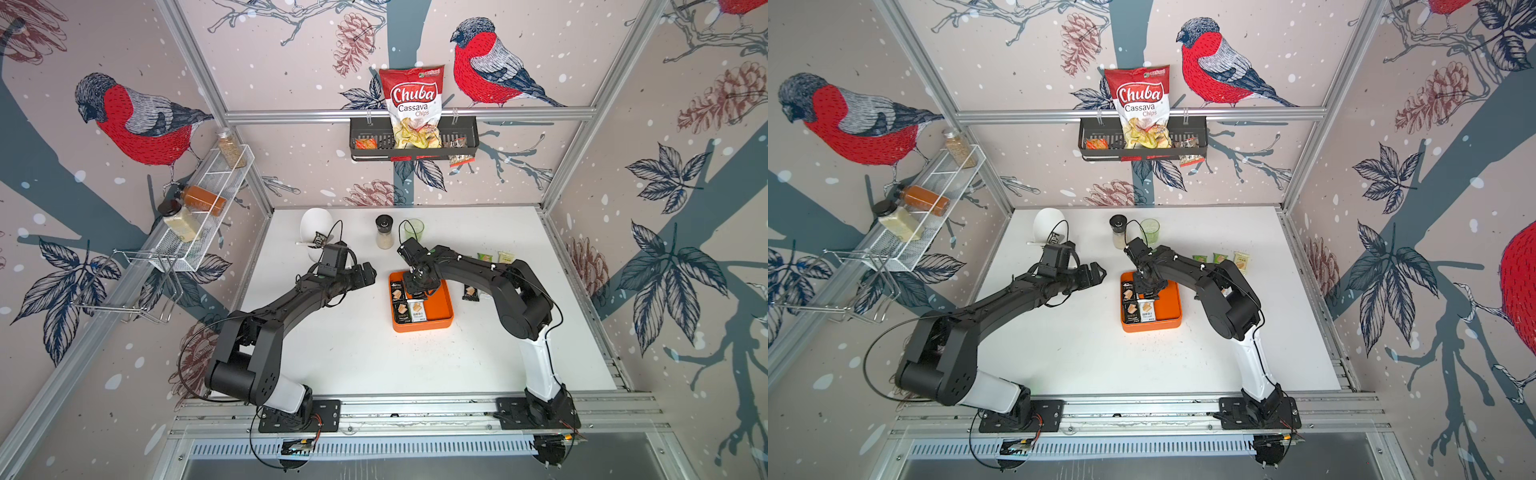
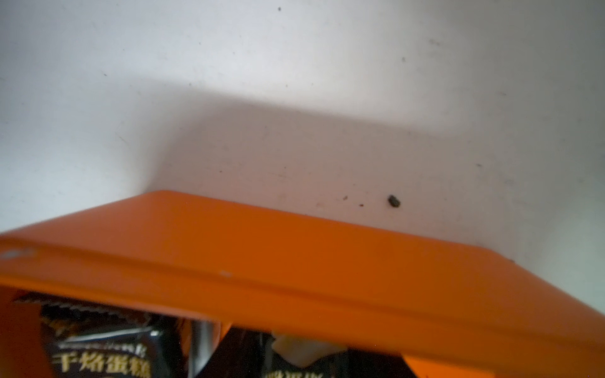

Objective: Take the cookies out of the storage box
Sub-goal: Pick up the cookie from the storage box.

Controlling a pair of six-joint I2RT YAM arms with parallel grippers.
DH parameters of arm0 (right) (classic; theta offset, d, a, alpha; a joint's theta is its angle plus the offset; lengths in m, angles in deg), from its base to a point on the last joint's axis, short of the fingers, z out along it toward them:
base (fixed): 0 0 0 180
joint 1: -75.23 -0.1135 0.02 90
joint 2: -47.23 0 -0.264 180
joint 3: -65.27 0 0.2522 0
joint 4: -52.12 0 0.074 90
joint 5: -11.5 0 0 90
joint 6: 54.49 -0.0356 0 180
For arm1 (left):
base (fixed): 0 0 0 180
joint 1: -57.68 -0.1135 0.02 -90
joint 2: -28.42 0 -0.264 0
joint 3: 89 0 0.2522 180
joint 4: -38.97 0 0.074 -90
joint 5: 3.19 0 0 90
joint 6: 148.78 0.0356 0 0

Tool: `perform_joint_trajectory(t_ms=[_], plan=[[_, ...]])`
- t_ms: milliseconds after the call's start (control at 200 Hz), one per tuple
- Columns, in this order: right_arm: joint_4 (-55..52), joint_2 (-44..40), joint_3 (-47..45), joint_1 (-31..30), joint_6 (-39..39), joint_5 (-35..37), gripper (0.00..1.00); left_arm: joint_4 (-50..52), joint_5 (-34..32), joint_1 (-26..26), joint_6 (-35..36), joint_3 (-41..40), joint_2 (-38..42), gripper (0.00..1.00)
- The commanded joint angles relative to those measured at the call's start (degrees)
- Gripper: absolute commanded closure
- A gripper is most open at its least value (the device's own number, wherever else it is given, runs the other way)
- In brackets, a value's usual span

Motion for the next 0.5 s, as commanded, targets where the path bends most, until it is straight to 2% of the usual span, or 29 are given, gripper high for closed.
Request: perform_joint_trajectory(t_ms=[0, 495], plan=[[-0.9, -2.1, -0.2, -0.1, 1.1, -0.7, 0.55, -0.7, 0.8, -0.1, 0.9, 0.3, -0.3, 0.04], [-1.6, -12.2, -5.5, 0.1, 1.5, -3.6, 0.55, -0.4, 2.5, -0.1, 0.8, 2.7, -2.9, 0.04]])
